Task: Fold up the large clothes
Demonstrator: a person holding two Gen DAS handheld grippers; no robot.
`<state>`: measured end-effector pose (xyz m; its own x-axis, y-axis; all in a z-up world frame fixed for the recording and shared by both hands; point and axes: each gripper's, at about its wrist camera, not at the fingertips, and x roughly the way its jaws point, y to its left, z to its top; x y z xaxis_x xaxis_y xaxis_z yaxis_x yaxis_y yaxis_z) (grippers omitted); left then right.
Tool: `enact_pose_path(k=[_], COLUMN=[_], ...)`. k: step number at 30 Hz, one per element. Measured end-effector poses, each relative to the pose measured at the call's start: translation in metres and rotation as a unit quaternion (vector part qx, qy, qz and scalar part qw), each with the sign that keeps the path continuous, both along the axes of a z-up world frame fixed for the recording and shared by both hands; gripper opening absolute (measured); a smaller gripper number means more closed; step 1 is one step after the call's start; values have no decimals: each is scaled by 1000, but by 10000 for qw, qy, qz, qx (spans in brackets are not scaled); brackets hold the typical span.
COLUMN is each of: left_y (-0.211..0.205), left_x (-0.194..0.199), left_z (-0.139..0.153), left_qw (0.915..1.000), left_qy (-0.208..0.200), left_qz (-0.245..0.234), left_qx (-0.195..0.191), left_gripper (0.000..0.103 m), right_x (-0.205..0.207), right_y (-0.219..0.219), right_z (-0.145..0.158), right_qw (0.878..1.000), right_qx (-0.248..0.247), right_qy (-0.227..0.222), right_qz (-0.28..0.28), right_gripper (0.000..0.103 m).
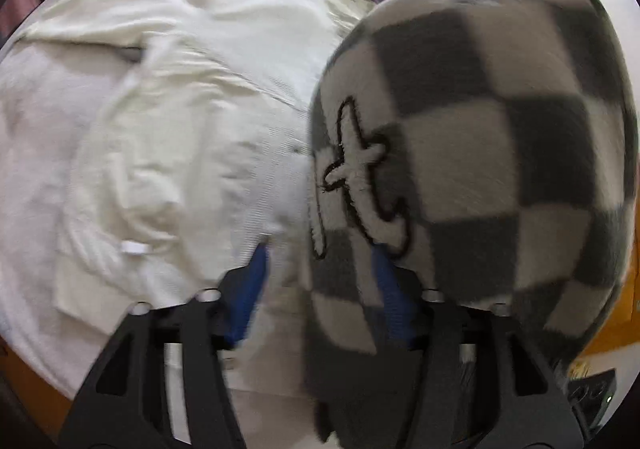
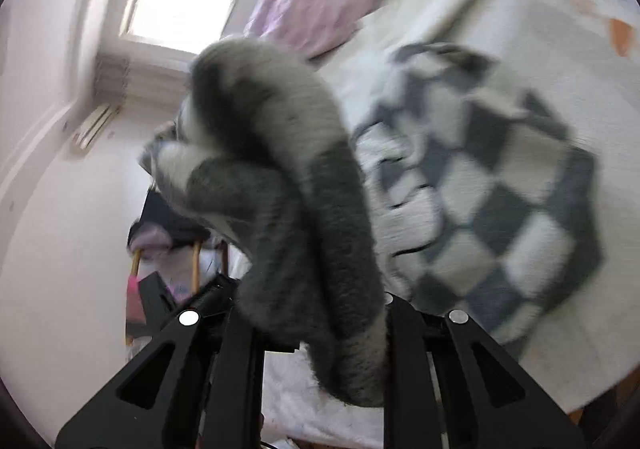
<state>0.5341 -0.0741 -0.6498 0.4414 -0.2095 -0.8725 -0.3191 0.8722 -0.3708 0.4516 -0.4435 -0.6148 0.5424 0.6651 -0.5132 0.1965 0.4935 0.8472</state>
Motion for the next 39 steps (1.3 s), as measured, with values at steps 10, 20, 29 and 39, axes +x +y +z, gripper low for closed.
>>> enact_pose_path(k=[10,20,29,39], left_y=[-87,-92,-86,-46], left_x=[38,60,60,-4], left_z=[-39,-55,-53,-40], left_qw=[9952,9945,9952,9975], left_qy=[374,576,515,328], left_qz=[-904,-794,-807,-505], left_qx=[58,358,198,-373], left_gripper=[89,91,92,92], right_x=[-21,-20,-18,47], right_y=[-69,-71,-67,-39], right_z=[-85,-45,26,-77], right_qw=[9860,9847,9640,9304], right_qx=[142,-576,-2544,-3131], right_qy=[1389,1640,296,997], right_qz=[-910,-150,718,1627], right_gripper=[16,38,29,8])
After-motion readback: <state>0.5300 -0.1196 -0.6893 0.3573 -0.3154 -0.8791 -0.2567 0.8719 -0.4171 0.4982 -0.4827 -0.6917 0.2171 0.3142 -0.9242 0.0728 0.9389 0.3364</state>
